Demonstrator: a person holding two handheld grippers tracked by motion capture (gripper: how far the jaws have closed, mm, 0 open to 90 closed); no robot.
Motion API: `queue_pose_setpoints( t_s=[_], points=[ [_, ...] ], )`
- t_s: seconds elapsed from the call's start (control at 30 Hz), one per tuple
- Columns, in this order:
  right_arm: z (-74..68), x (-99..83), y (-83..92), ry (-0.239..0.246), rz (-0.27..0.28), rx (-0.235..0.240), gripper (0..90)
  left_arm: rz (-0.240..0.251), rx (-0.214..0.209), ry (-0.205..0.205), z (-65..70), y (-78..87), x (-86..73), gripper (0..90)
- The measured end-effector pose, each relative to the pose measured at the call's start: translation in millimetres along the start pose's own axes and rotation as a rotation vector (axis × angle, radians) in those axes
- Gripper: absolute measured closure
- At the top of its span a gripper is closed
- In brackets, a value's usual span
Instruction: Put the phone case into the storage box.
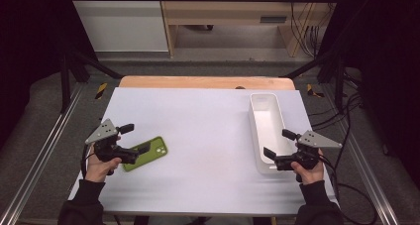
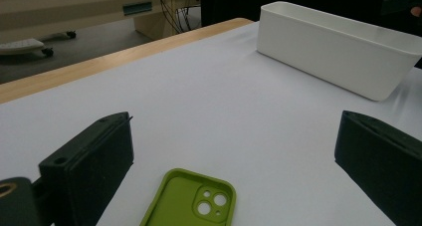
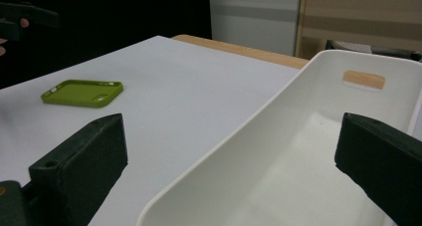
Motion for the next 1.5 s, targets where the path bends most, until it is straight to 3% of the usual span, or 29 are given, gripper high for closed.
queue_pose_setpoints(
  t_s=[0.17, 0.37, 0.57, 1.5],
  points=[
    [-0.5, -0.4, -0.4, -0.001, -0.004, 0.001, 0.4, -0.009, 0.009, -0.008, -3.3, 3.3, 3.2, 1.6],
    [0.0, -0.3, -0.4, 0.004, -0.002, 0.004, 0.4, -0.062, 0.023, -0.016, -7.2, 1.4, 3.1, 1.5],
    [0.1, -0.1, -0.2, 0.003, -0.001, 0.004, 0.4, -0.083, 0.037, -0.024, -9.5, 1.0, 4.5, 1.5],
    [0.3, 0.0, 0.4, 0.001, -0.003, -0.002, 0.4, -0.142, 0.047, -0.054, -25.7, 3.0, 23.6, 0.9]
  ],
)
Point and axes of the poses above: each handheld gripper's, and its own axes: y roughly backward along the jaws, x roughly out of its top, z roughly to its right, the point moved 4 cm from there along -y, roughly forward along the jaws, and after that the axes turned 1 degree about z, right-handed, at the moved point
